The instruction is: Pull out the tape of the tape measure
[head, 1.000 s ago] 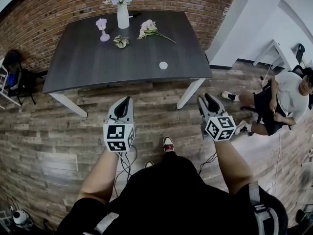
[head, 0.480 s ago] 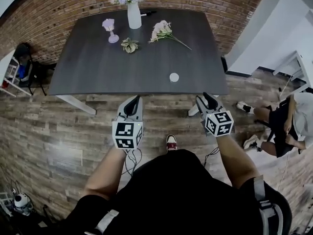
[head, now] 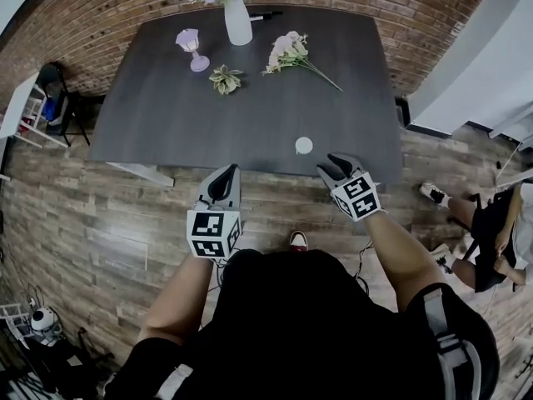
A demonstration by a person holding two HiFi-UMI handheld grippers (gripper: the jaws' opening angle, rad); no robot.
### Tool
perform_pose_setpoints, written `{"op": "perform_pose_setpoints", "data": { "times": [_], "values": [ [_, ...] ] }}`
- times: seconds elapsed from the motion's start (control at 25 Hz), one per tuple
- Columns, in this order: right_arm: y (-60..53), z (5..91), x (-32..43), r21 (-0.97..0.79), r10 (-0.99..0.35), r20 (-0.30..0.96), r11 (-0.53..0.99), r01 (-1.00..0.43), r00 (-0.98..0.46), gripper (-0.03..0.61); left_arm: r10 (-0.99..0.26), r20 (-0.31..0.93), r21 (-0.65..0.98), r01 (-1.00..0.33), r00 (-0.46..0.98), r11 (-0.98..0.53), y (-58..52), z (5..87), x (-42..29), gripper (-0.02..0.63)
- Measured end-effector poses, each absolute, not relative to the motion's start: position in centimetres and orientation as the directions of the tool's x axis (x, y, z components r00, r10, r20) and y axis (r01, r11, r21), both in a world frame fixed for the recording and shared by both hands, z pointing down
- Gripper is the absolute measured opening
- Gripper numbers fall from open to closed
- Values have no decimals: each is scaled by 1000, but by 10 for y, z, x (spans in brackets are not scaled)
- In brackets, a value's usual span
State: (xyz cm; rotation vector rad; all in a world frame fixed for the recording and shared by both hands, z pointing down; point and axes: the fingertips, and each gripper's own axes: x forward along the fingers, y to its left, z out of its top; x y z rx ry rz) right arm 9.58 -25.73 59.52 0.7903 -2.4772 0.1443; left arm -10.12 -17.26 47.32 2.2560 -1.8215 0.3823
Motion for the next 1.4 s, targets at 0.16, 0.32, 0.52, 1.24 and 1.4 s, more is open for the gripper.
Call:
{"op": "perform_pose_setpoints", "data": {
  "times": [0.16, 0.32, 0.52, 1.24, 1.4],
  "values": [
    [-274, 614, 79, 78, -456, 588, 854, -514, -668, 173, -907, 351, 0, -969, 233, -249, -181, 477, -109, 9],
    [-287, 628, 67, 99, -418, 650, 874, -475, -635, 173, -899, 359, 11, -964, 251, -265, -189, 474, -130, 9],
    [-304, 635, 56, 80, -366, 689, 896, -436, -625, 191, -894, 377, 30, -968, 242, -249, -193, 481, -154, 9],
    [-308, 634, 41, 12, -282, 691, 925, -379, -666, 199, -897, 380, 29, -972, 227, -234, -199, 484, -153, 9],
    [-320, 601, 37, -25, -375, 593, 875, -483, -712, 199, -894, 368, 9, -962, 256, -272, -210, 481, -140, 9]
  ]
}}
